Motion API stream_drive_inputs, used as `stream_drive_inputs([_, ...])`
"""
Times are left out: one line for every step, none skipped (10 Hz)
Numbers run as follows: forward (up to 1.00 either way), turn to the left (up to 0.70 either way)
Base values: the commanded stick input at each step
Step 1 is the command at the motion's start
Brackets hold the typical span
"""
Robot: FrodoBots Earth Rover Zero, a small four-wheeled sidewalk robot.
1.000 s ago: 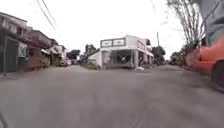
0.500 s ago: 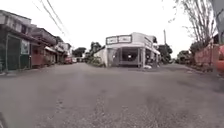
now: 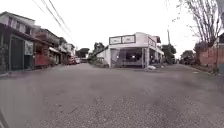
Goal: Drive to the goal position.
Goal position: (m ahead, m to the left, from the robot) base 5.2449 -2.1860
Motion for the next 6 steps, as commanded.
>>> stream_drive_inputs([0.0, 0.0])
stream_drive_inputs([0.29, 0.03])
stream_drive_inputs([0.85, 0.1])
stream_drive_inputs([0.85, 0.1])
stream_drive_inputs([0.85, 0.1])
stream_drive_inputs([0.85, 0.1])
